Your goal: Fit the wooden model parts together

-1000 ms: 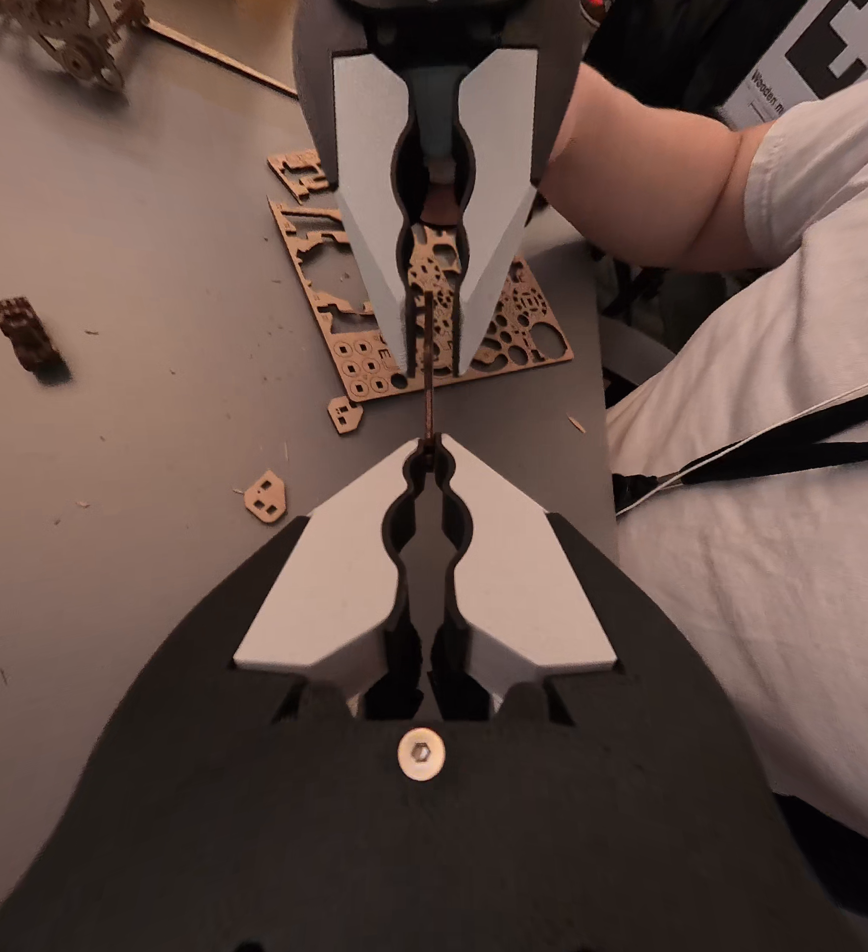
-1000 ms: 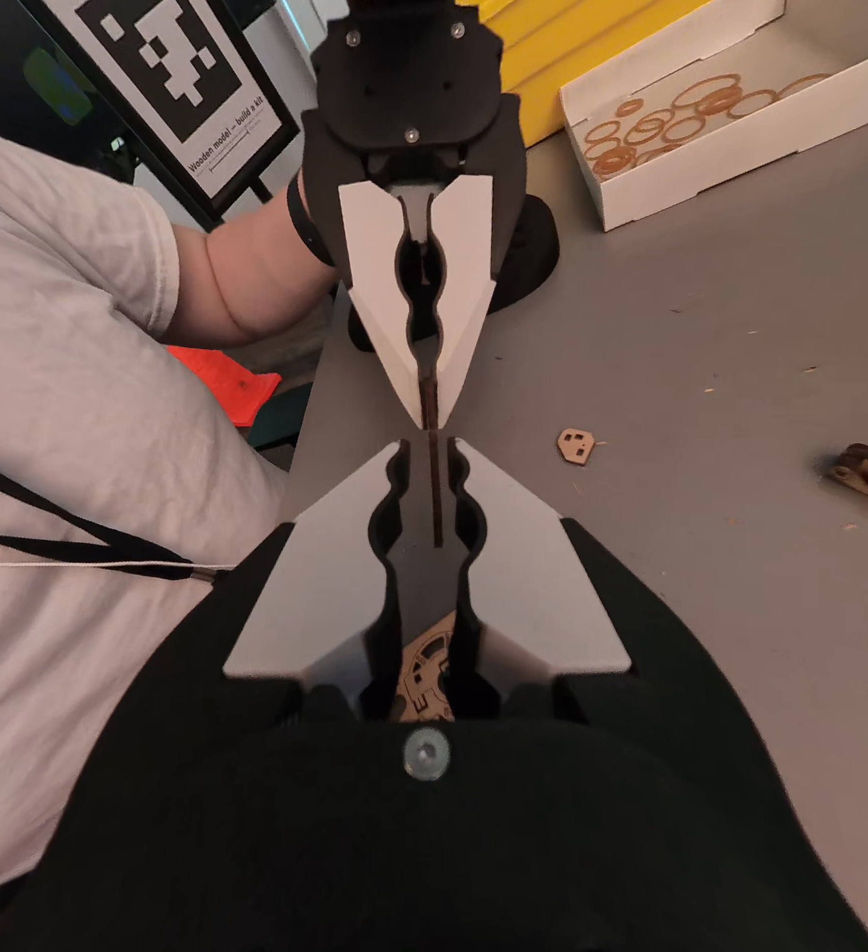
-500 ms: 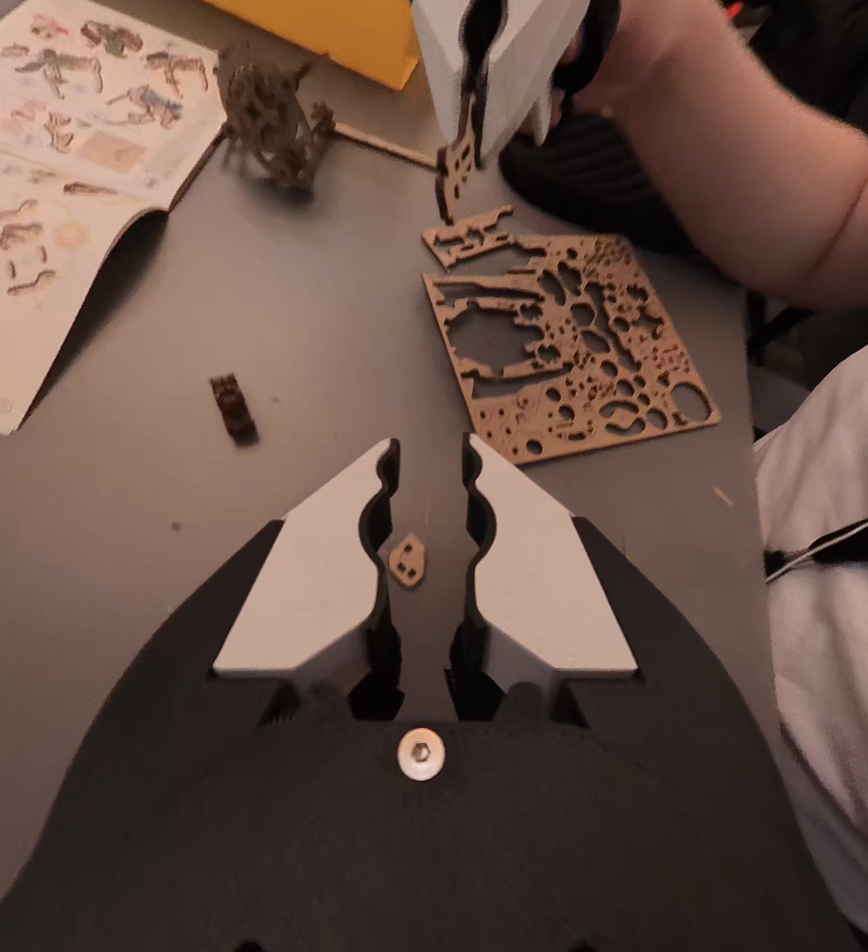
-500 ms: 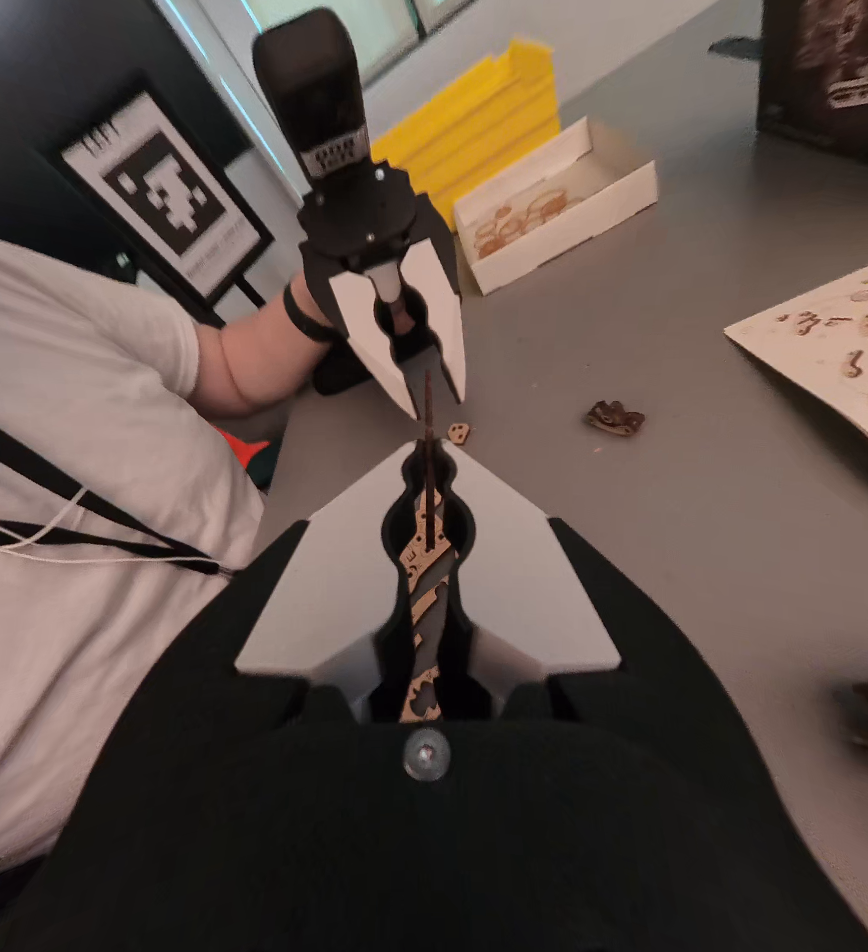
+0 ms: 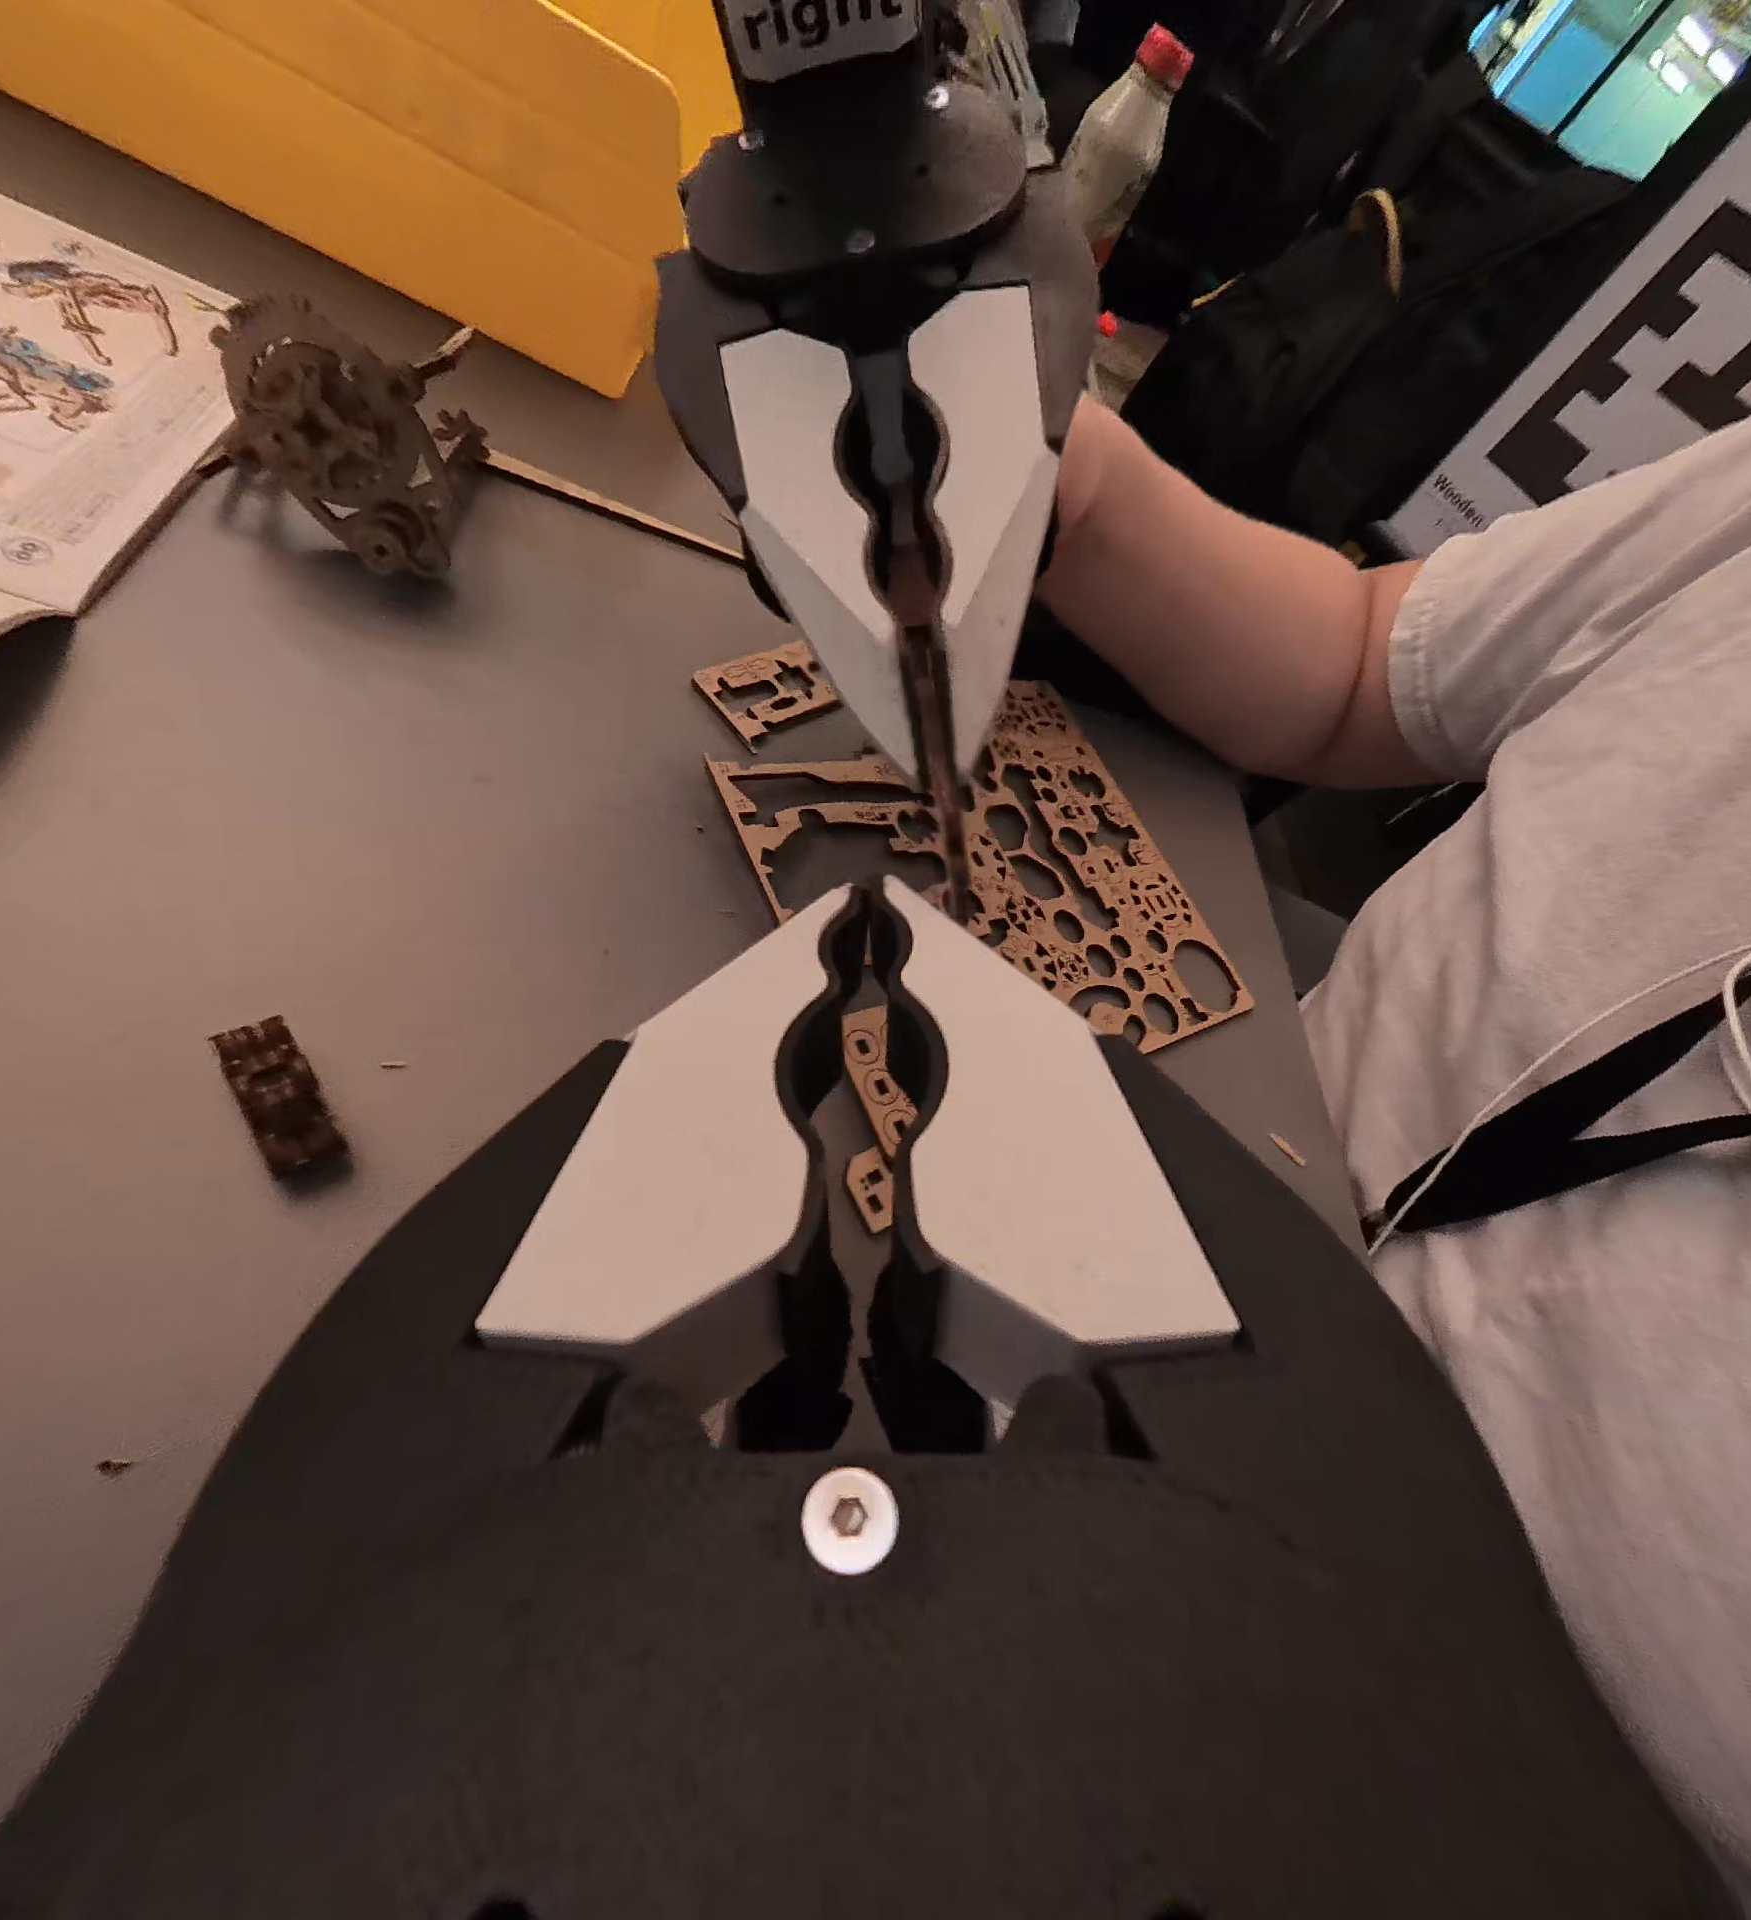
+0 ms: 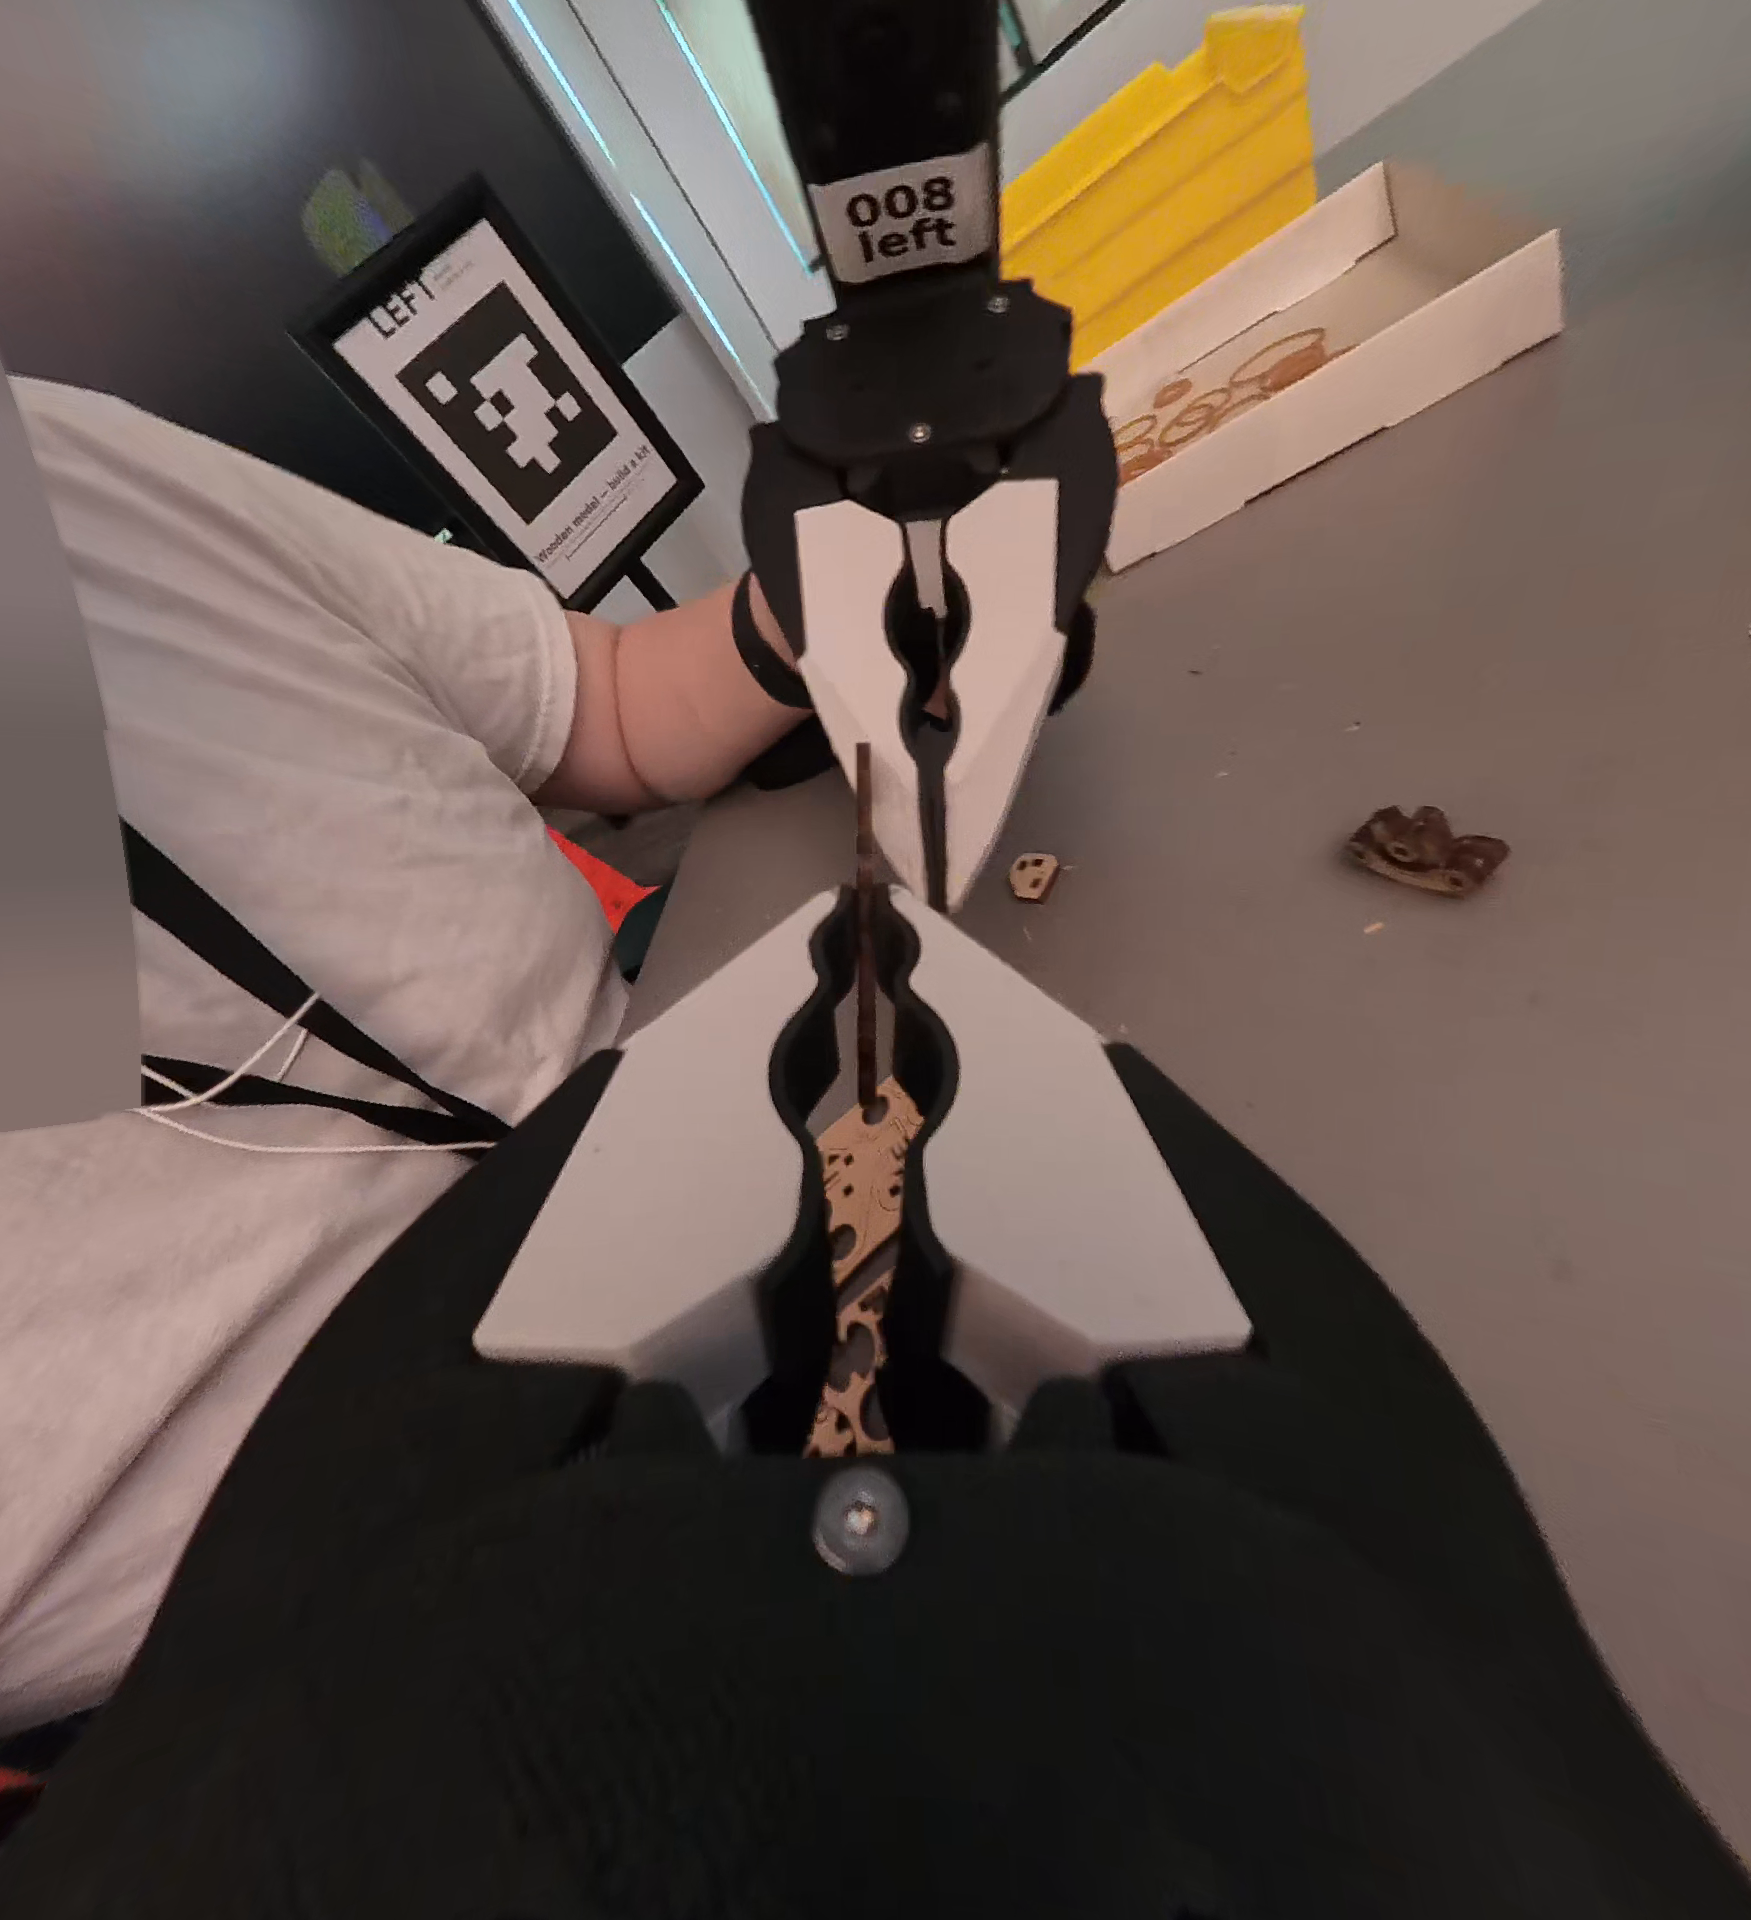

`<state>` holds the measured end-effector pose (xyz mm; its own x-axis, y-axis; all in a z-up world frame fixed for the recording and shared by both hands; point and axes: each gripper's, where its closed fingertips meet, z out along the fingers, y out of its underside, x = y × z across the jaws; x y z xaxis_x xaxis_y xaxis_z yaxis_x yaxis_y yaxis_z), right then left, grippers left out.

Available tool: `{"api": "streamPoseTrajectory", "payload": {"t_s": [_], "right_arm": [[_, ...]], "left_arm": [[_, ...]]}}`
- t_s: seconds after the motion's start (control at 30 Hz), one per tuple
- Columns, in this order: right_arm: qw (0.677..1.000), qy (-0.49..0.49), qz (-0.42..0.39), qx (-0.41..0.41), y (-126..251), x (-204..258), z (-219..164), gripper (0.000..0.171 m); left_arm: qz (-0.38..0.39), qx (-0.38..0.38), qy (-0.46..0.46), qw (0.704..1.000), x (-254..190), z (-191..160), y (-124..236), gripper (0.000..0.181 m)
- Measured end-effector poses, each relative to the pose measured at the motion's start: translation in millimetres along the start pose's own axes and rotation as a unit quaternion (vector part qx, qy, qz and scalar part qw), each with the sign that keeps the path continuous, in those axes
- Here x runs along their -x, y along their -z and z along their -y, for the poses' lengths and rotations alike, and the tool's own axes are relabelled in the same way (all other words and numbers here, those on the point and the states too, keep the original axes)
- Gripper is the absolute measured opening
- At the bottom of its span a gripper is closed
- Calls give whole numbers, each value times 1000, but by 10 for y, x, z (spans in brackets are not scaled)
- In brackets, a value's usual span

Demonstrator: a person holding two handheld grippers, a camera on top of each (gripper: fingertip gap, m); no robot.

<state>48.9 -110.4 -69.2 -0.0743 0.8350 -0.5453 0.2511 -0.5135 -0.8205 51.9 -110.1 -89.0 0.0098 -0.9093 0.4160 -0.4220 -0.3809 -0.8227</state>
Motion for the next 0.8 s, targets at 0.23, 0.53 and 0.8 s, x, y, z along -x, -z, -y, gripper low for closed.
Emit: {"api": "streamPoseTrajectory", "payload": {"t_s": [0.23,0.53,0.8], "right_arm": [[999,30,-3,31,-127,33,-85,1],[999,-12,-32,-24,36,-139,46,0],[1000,-14,-20,-11,-47,-102,7,1]], "left_arm": [[-26,-37,30,999,-47,-6,76,0],[-30,-95,66,993,43,118,286,22],[-45,-81,49,994,-85,88,165,7]]}}
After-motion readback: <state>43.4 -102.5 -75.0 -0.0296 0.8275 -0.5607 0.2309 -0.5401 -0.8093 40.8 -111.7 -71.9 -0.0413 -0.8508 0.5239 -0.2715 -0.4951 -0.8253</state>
